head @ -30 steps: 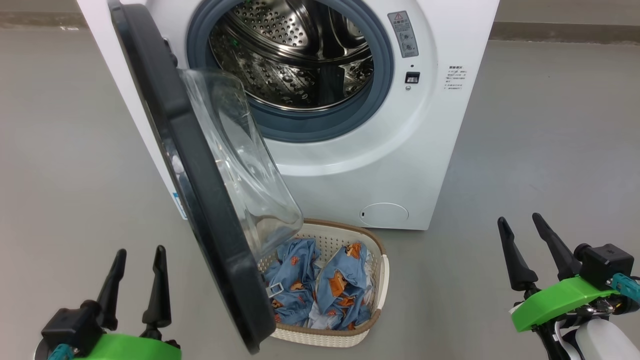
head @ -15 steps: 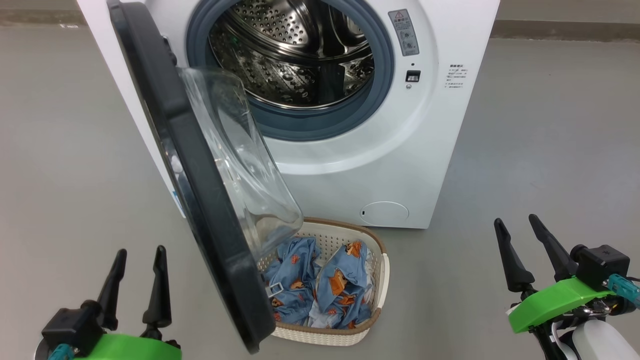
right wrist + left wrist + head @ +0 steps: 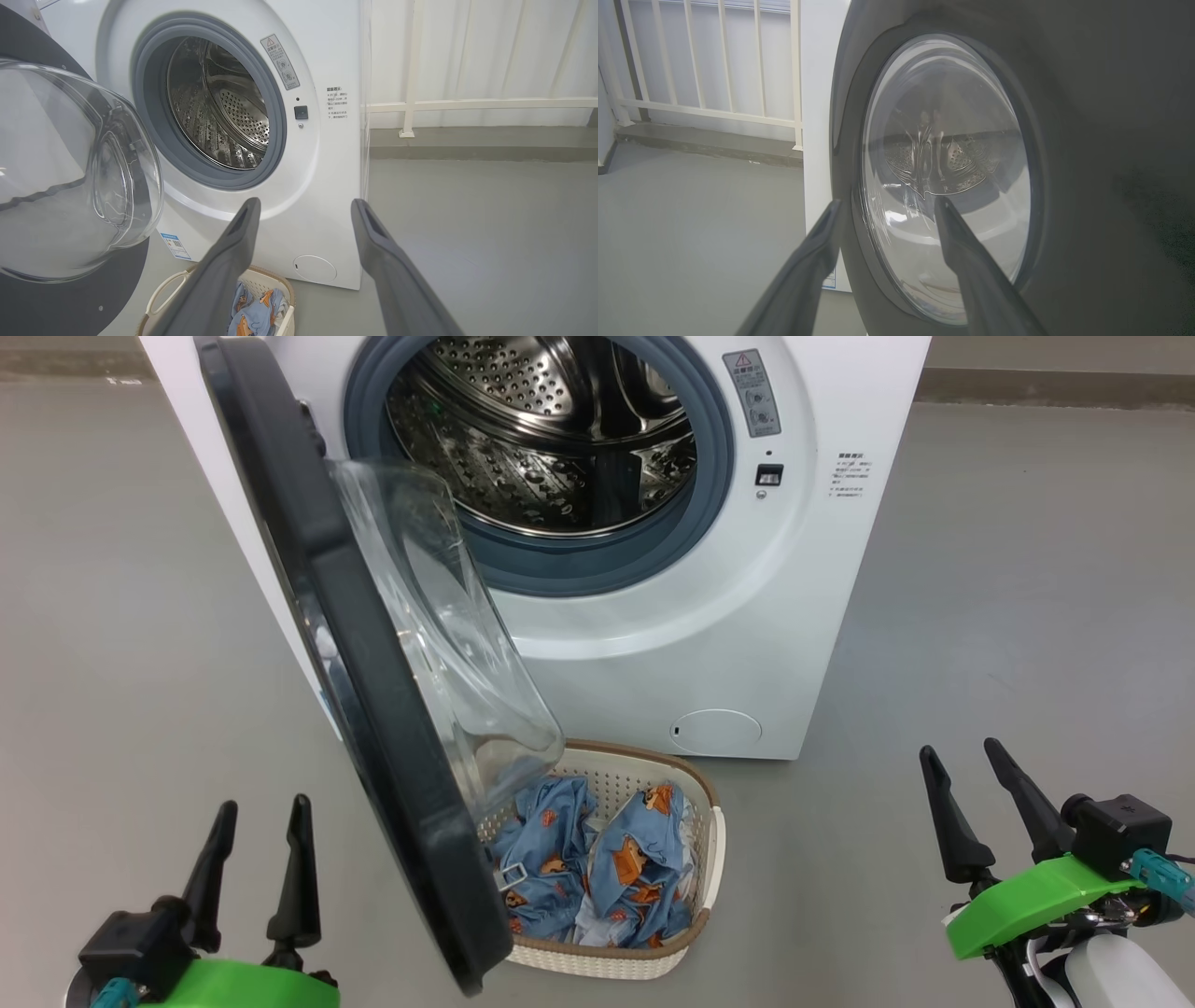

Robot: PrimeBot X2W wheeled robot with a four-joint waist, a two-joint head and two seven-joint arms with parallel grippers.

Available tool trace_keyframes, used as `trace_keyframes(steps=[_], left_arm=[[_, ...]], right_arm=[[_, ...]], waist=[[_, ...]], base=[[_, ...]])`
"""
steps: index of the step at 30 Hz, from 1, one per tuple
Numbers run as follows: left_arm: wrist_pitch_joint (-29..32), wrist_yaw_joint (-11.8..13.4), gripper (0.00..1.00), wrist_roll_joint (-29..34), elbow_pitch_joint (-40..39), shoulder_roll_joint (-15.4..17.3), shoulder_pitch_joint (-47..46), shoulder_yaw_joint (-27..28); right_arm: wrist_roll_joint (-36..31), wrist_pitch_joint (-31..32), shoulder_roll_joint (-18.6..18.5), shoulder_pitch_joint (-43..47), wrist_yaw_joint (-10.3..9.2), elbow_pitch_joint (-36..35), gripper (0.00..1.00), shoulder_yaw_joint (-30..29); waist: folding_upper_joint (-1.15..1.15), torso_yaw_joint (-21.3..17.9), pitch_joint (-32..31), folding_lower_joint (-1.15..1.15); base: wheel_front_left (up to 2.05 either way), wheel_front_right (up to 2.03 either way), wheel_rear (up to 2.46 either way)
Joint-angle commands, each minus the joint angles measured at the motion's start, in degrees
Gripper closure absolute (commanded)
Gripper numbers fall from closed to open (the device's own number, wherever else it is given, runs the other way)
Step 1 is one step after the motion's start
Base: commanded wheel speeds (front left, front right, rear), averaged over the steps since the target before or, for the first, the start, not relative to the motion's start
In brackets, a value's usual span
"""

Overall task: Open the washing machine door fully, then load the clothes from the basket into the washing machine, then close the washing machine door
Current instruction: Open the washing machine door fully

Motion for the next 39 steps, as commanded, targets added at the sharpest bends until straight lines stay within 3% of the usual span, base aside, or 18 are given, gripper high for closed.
trace_keyframes(steps=[1, 5, 6, 7, 8, 9, 22, 31, 39], left_arm=[[-0.4, -0.1, 0.00, 0.2, -1.7, 1.3, -1.1, 1.7], [-0.4, -0.1, 0.00, 0.1, -1.6, 1.4, -1.2, 1.4], [-0.4, -0.1, 0.13, 0.1, -1.7, 1.4, -1.2, 1.3], [-0.4, -0.1, 0.51, 0.1, -1.7, 1.4, -1.3, 1.2], [-0.4, -0.1, 0.97, 0.0, -1.9, 1.4, -1.3, 1.1], [-0.4, -0.1, 1.00, 0.0, -2.1, 1.4, -1.4, 1.0], [-0.4, -0.1, 1.00, 0.7, -9.1, 0.7, -1.8, 0.6], [-0.4, 0.3, 1.00, 2.6, -21.9, -0.3, -1.8, 0.8], [1.7, 0.1, 1.00, 2.5, -32.7, 0.2, -1.4, -5.1]], right_arm=[[-0.7, -0.8, -0.5, -0.6, 0.43, -1.1, 0.00, 0.9], [-0.8, -0.8, -0.3, -0.5, 0.43, -1.2, 0.00, 0.9], [-0.8, -0.8, -0.3, -0.4, 0.43, -1.2, 0.00, 0.9], [-0.8, -0.8, -0.3, -0.4, 0.43, -1.2, 0.00, 0.9], [-0.8, -0.8, -0.2, -0.3, 0.43, -1.2, 0.00, 0.9], [-0.9, -0.8, -0.2, -0.3, 0.43, -1.2, 0.00, 0.9], [-0.7, -0.8, -0.3, 0.2, 0.43, -1.2, 0.00, 1.4], [-0.5, -0.8, -0.3, 0.4, 0.43, -1.1, 0.00, 1.7], [-0.3, -0.8, 0.1, 0.3, 0.43, -1.1, 0.00, 1.9]], waist=[[0.00, 0.0, 0.0, 0.00], [0.00, 0.0, 0.0, 0.00], [0.00, 0.0, 0.0, 0.00], [0.00, 0.0, -0.1, 0.00], [0.00, 0.1, -0.1, 0.00], [0.00, 0.1, -0.1, 0.00], [0.00, 0.7, -0.5, 0.00], [0.00, 0.8, -0.5, 0.00], [0.00, 0.6, -0.3, 0.00]], base=[[0.00, 0.00, 0.00], [0.00, 0.00, 0.00], [0.00, 0.00, 0.00], [0.00, 0.00, 0.00], [0.00, 0.00, 0.00], [0.00, 0.00, 0.00], [0.00, 0.00, 0.00], [0.00, 0.00, 0.00], [0.00, 0.00, 0.00]])
